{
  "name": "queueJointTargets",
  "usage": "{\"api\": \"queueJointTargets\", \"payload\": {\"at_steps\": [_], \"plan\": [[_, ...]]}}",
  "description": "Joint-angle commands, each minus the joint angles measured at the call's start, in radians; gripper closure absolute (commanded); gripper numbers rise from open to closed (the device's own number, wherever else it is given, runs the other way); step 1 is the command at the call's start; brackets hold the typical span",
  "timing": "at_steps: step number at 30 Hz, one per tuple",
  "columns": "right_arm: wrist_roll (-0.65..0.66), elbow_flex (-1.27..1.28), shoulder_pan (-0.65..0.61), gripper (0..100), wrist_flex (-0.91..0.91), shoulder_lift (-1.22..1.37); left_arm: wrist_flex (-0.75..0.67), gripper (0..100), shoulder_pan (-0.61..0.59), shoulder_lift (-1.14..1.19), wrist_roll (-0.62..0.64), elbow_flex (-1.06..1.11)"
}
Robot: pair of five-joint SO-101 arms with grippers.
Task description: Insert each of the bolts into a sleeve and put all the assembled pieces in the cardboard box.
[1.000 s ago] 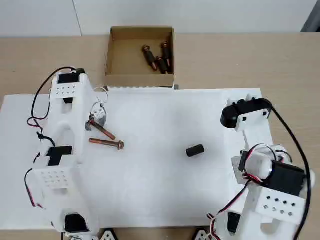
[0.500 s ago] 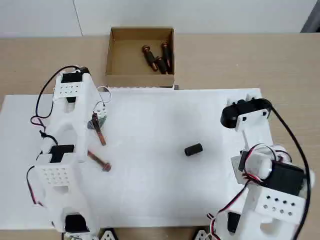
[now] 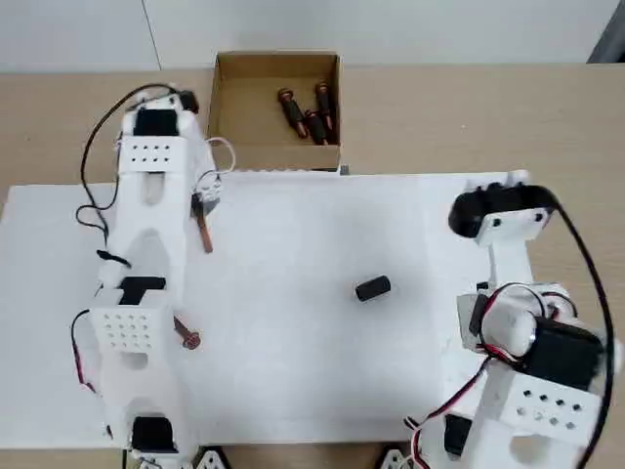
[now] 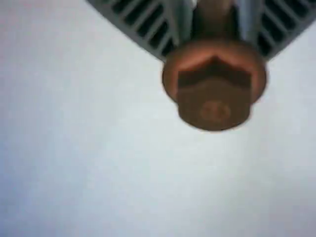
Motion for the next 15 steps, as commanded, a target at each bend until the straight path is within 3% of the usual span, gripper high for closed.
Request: {"api": "queueJointTargets", "payload": {"at_steps": [1,6,15], "plan": [[-0.068,-0.046,0.005,99.1,0.008,-0.022,0.031,99,0.031,-0.018,-0.008,-0.076],[-0.127,-0.051,0.002,99.2,-0.002,-0.022,0.031,99,0.106,-0.051,-0.031,-0.125],[-0.23,-0.063,-0.015,99.5,-0.061,-0.151,0.029,99,0.255,-0.35,-0.075,-0.176]]}}
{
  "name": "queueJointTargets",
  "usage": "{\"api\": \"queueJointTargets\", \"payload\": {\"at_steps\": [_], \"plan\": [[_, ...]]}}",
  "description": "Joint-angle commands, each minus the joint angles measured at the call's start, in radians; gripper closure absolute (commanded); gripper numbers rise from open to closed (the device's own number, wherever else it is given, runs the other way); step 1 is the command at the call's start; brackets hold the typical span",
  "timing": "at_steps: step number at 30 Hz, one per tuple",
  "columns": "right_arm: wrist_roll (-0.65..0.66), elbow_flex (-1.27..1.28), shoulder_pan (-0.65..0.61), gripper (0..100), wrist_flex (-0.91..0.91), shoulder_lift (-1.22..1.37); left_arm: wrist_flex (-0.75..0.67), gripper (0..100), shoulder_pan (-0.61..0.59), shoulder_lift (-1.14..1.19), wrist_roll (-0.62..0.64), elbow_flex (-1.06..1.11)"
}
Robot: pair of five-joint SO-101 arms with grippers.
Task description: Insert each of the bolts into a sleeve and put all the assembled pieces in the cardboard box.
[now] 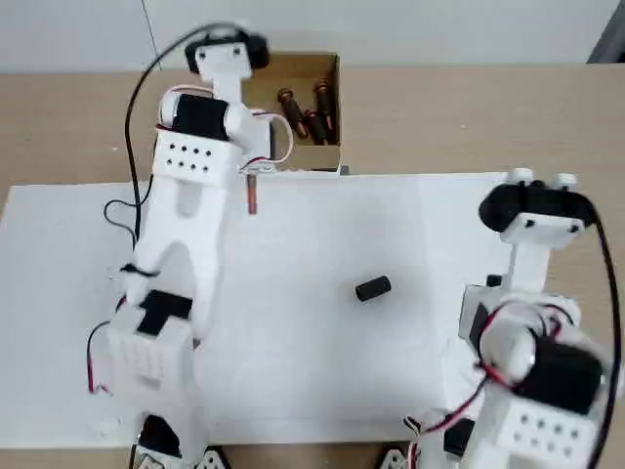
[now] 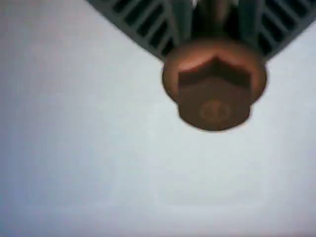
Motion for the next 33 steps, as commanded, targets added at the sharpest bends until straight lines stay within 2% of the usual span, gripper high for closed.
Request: {"api": "queueJointTargets", "payload": {"at_steps": [1,4,8,11,14,21,26,33], "plan": [[-0.023,-0.046,-0.035,99.5,-0.044,-0.087,0.023,99,0.041,-0.173,-0.005,-0.039],[-0.029,-0.046,-0.11,99.5,-0.05,-0.148,0.023,99,0.064,-0.265,-0.005,-0.03],[-0.147,-0.046,-0.22,99.5,-0.05,-0.205,0.023,99,0.083,-0.385,-0.011,0.013],[-0.172,-0.044,-0.278,99.5,-0.05,-0.22,0.023,99,0.084,-0.485,-0.054,0.088],[-0.173,-0.043,-0.305,99.5,-0.05,-0.22,0.023,99,0.084,-0.601,-0.123,0.185],[-0.167,0.029,-0.306,99.5,-0.07,-0.229,0.018,99,0.077,-0.901,-0.192,0.506],[-0.169,0.068,-0.306,99.5,-0.122,-0.229,-0.057,99,0.075,-1.117,-0.189,0.745],[-0.167,0.173,-0.335,99.5,-0.317,-0.229,-0.276,99,0.075,-1.418,-0.189,1.135]]}}
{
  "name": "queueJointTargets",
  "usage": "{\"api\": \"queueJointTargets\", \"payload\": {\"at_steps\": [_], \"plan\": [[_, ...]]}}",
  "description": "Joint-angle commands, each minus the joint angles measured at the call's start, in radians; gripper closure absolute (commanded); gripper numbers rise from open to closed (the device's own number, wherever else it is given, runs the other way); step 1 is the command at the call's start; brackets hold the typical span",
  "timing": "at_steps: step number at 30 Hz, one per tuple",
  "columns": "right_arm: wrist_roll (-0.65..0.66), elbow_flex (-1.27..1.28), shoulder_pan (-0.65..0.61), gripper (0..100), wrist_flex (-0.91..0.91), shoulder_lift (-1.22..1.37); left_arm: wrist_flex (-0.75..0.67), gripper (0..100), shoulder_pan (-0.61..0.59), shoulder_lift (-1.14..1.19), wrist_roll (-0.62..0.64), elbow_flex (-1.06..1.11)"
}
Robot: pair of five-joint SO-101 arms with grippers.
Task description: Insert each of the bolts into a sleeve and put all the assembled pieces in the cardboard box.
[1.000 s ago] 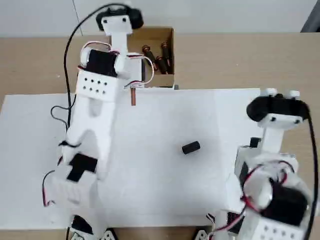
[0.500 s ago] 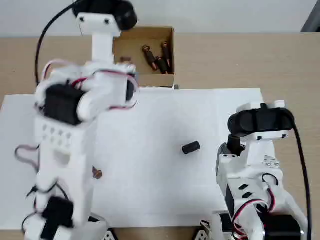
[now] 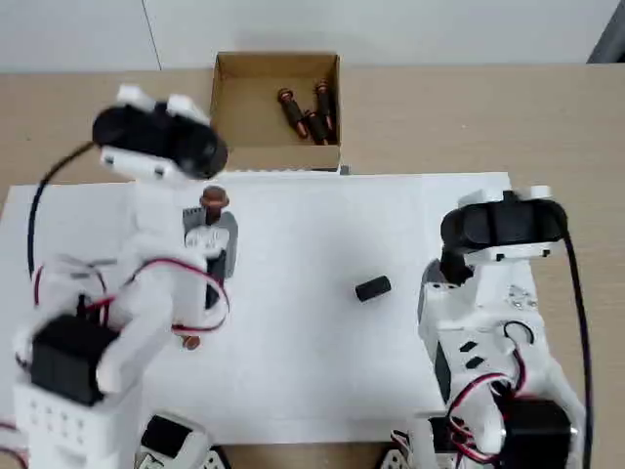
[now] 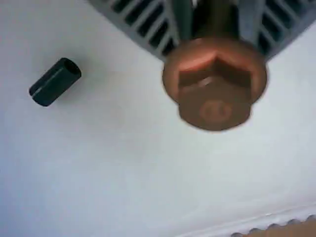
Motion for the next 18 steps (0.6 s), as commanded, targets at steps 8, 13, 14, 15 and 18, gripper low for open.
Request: {"api": "queueJointTargets", "payload": {"at_steps": [8,13,14,15,18], "plan": [[-0.009,0.167,-0.272,99.5,-0.225,0.007,-0.334,99,-0.005,-0.41,0.012,0.478],[-0.009,0.242,-0.383,99.5,-0.34,0.007,-0.428,99,-0.005,-0.543,0.147,0.608],[-0.006,0.255,-0.403,99.5,-0.36,0.007,-0.442,99,-0.005,-0.566,0.175,0.63],[-0.005,0.269,-0.421,99.5,-0.38,0.007,-0.459,99,-0.005,-0.589,0.203,0.654],[-0.003,0.31,-0.475,99.5,-0.426,0.007,-0.493,99,-0.005,-0.658,0.272,0.731]]}}
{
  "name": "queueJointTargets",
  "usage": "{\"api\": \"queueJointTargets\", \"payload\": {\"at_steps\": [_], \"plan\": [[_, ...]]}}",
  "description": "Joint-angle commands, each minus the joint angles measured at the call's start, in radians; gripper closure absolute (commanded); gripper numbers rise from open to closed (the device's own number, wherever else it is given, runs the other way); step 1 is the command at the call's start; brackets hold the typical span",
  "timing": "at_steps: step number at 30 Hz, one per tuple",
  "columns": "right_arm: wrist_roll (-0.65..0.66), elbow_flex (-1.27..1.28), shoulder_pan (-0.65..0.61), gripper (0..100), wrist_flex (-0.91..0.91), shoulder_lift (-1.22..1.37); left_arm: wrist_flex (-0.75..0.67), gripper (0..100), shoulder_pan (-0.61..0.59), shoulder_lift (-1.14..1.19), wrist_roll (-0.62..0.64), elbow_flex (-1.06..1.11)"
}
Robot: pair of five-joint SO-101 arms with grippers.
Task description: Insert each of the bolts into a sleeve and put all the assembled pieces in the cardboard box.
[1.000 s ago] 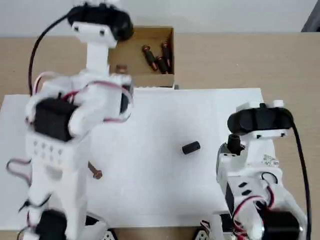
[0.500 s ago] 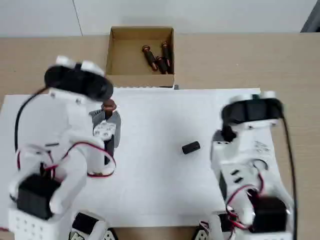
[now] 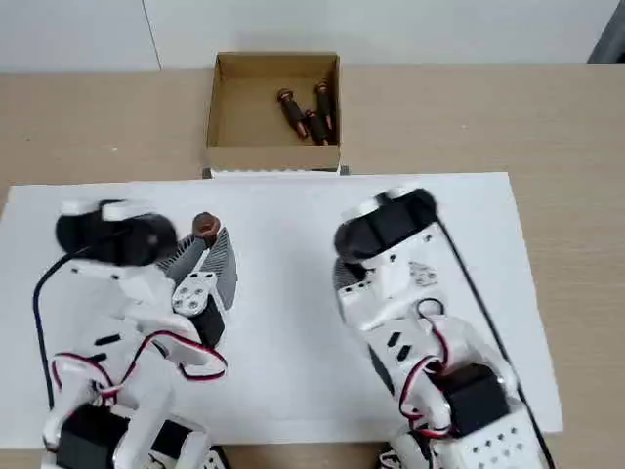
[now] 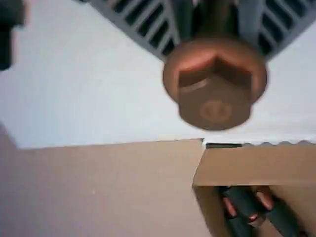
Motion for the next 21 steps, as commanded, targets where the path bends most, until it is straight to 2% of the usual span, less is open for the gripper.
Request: {"api": "queueJointTargets", "payload": {"at_steps": [1,10,18,21], "plan": [[-0.003,0.018,-0.064,99.5,-0.07,-0.008,-0.061,99,-0.005,-0.086,0.066,0.067],[-0.003,0.066,-0.18,99.5,-0.15,-0.008,-0.259,99,-0.002,-0.301,0.098,0.3],[-0.002,0.13,-0.254,99.5,-0.268,-0.008,-0.29,99,0.003,-0.381,0.101,0.377],[0.012,0.16,-0.28,99.5,-0.32,-0.008,-0.315,99,-0.002,-0.381,0.16,0.377]]}}
